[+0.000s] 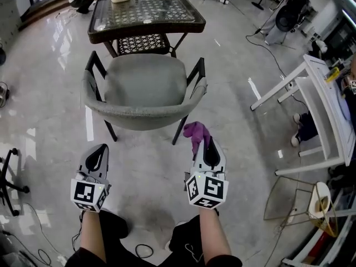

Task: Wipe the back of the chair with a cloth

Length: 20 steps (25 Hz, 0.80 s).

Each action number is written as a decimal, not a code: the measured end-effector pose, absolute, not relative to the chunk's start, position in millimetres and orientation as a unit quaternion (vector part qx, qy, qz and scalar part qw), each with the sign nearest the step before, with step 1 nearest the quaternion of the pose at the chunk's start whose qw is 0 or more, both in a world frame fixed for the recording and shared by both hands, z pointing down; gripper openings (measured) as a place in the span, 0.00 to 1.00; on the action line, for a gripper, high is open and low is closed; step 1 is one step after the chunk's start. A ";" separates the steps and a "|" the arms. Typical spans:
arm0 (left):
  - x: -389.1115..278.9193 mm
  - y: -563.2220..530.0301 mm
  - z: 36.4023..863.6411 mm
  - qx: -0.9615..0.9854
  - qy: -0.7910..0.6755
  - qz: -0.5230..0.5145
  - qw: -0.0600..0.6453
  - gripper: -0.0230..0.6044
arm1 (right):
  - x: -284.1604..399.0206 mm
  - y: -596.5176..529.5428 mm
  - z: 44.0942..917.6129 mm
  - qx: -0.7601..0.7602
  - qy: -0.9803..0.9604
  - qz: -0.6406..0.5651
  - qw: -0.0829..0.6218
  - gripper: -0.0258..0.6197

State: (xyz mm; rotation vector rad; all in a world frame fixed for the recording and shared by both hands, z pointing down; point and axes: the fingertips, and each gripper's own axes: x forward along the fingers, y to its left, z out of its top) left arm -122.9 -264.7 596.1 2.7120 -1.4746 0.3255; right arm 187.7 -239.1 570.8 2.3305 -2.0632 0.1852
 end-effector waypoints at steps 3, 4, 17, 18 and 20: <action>-119.1 -261.1 562.5 0.875 -0.469 0.118 0.015 0.05 | 184.0 -229.3 543.0 0.738 -0.671 0.070 0.022 0.16; -116.5 -259.8 550.6 0.876 -0.465 0.126 0.012 0.05 | 183.9 -226.1 531.7 0.735 -0.674 0.074 0.025 0.16; -96.5 -262.2 368.3 0.882 -0.452 0.136 0.002 0.05 | 206.6 -208.2 345.6 0.734 -0.674 0.078 0.029 0.15; -93.6 -262.8 352.4 0.883 -0.450 0.133 -0.003 0.05 | 207.3 -207.4 331.7 0.734 -0.674 0.077 0.027 0.15; -89.4 -262.9 321.0 0.886 -0.446 0.126 -0.012 0.05 | 208.4 -203.4 305.7 0.737 -0.672 0.076 0.023 0.15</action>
